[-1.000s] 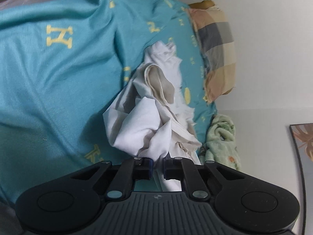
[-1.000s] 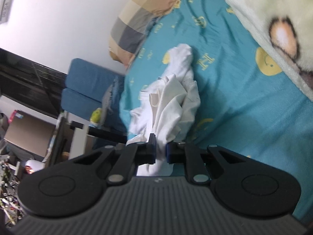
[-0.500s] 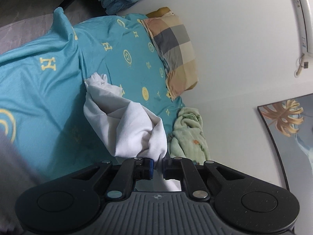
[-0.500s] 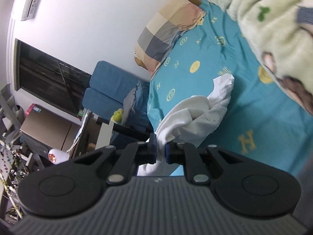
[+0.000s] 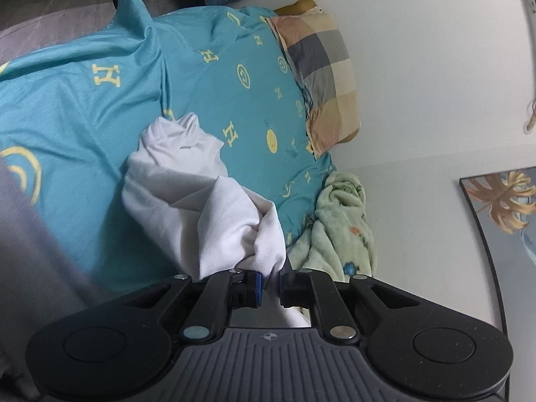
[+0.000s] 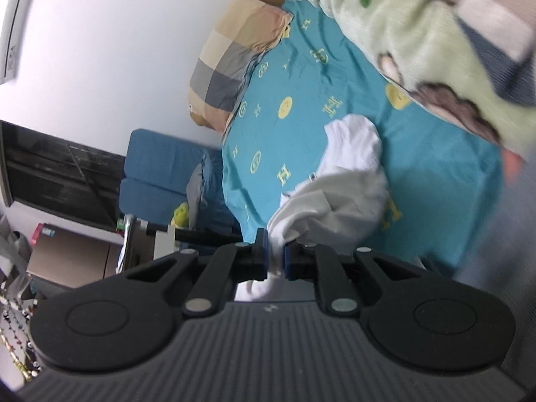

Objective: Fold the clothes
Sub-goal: 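Lift and roll the held shirt bundle with both grippers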

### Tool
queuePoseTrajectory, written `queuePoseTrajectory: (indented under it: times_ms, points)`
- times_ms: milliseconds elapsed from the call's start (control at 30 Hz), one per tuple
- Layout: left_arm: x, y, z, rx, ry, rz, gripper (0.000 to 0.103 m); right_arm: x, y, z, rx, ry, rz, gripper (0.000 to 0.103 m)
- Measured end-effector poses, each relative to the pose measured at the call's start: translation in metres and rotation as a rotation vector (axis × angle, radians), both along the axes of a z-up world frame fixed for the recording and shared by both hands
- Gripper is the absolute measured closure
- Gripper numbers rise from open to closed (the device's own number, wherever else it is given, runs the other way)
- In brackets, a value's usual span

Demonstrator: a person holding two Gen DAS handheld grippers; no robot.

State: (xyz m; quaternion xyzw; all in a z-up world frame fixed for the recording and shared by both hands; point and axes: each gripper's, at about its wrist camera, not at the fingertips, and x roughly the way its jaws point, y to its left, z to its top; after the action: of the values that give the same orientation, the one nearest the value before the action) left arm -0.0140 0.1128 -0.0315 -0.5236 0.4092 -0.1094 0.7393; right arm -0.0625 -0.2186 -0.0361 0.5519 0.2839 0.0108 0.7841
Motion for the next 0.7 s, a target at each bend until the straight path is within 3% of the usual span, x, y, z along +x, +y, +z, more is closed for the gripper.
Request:
queuePoseTrajectory:
  times_ms: [300,567,700]
  points:
    - [0.091,-0.015,-0.013,-0.003,0.047,0.049,0.093,0.102,-0.011,-0.010,-0.013,0.080,-0.046,0.091]
    - [0.199,-0.032,-0.063,0.083,0.109,-0.002,0.093,0.186,-0.026,-0.066,-0.010,0.193,-0.079,0.091]
    - [0.235,-0.041,-0.098,0.131,0.116,-0.036,0.093,0.217,-0.033,-0.100,-0.029,0.247,-0.062,0.091]
